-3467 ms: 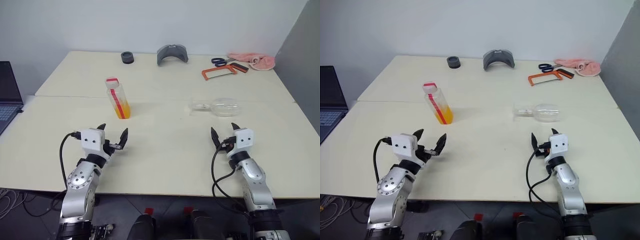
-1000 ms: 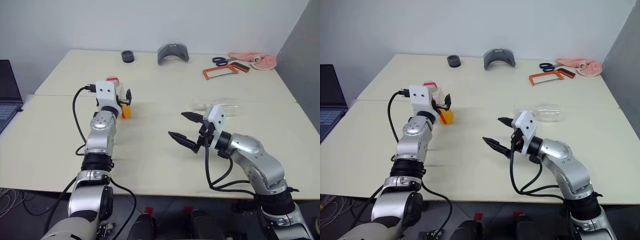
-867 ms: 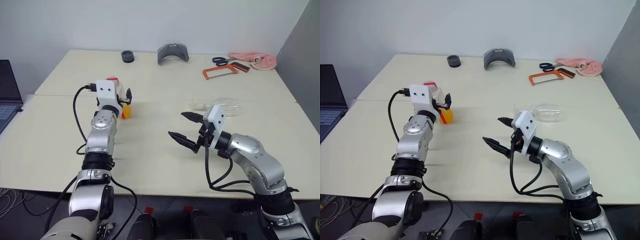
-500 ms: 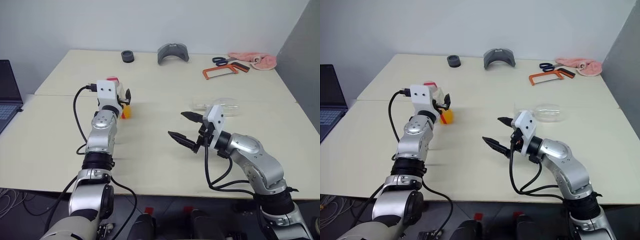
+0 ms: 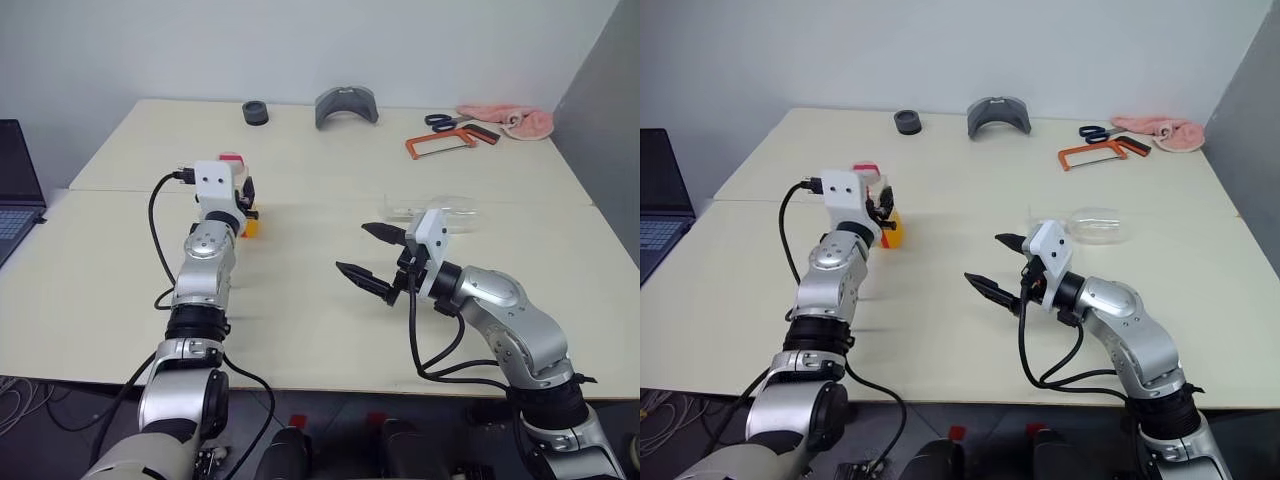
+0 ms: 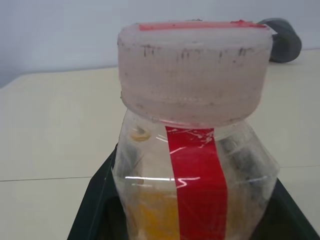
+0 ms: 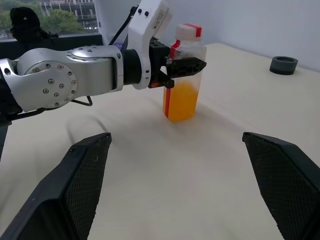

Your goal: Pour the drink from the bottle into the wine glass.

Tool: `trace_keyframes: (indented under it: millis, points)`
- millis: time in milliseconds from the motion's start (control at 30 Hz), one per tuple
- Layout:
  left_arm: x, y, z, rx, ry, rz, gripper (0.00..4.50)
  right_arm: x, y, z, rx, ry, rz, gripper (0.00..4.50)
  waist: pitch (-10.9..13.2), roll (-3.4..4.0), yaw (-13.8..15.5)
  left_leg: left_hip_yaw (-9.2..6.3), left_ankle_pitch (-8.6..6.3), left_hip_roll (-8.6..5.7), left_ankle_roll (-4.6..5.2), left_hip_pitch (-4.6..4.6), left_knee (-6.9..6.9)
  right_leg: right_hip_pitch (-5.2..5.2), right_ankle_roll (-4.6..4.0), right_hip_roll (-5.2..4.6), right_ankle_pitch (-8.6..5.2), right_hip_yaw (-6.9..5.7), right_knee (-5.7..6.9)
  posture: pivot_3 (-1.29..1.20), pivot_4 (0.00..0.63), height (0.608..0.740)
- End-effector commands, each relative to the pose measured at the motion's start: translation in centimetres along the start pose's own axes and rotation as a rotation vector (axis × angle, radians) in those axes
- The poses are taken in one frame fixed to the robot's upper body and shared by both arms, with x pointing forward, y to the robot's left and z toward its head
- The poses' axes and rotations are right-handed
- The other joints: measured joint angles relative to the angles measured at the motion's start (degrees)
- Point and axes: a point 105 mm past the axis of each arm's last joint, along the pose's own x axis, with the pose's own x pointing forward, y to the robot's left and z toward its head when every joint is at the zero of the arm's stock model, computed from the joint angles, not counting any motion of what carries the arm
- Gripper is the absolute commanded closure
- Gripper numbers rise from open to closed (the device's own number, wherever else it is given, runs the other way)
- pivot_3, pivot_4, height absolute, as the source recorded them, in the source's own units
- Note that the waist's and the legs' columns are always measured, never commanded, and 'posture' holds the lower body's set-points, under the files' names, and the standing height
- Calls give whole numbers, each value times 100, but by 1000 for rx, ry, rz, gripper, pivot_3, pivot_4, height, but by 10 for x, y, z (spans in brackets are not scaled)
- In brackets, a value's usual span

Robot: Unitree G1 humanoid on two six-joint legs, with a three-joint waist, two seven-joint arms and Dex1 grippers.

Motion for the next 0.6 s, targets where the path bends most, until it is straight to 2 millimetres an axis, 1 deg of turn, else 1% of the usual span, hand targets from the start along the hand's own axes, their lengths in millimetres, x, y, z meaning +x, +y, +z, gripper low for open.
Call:
trace_keyframes:
  millis: [33, 200, 267, 333, 467, 600]
  points:
    - [-5, -21, 22, -36, -89, -109, 2713, -3, 2, 20, -56, -70, 10, 0, 0, 0, 1, 0, 1, -1, -2, -1, 0, 0, 0, -1, 0, 0, 0, 0, 150, 740]
    - [-22, -57, 28, -87, -124, -365, 2717, -12, 3, 36, -61, -128, 11, 0, 0, 0, -1, -1, 1, 0, -2, -3, 0, 0, 0, -1, 0, 0, -1, 0, 150, 740]
    - [-38, -77, 28, -90, -115, -554, 2720, -20, 3, 45, -48, -149, 8, 0, 0, 0, -3, -1, 1, 1, -2, -2, 0, 0, 0, -1, 0, 0, -1, 0, 150, 740]
    - [-53, -92, 29, -92, -108, -708, 2721, -26, 4, 51, -43, -153, 9, 0, 0, 0, -8, 0, 1, 3, -2, -2, -1, 0, 0, -1, 0, 2, -1, 0, 150, 740]
    - [-74, -113, 34, -46, -108, -957, 2721, -33, 6, 54, -41, -114, 4, 0, 0, 0, -14, 1, -3, 0, 5, -1, 0, 0, 0, 6, 0, 2, -1, 0, 150, 740]
    - [-94, -136, 36, 14, -106, -1208, 2721, -34, 8, 58, -36, -78, -8, 0, 0, 0, -11, 3, -10, -1, 18, -1, 0, 1, -1, 8, -1, 2, 0, 0, 150, 740]
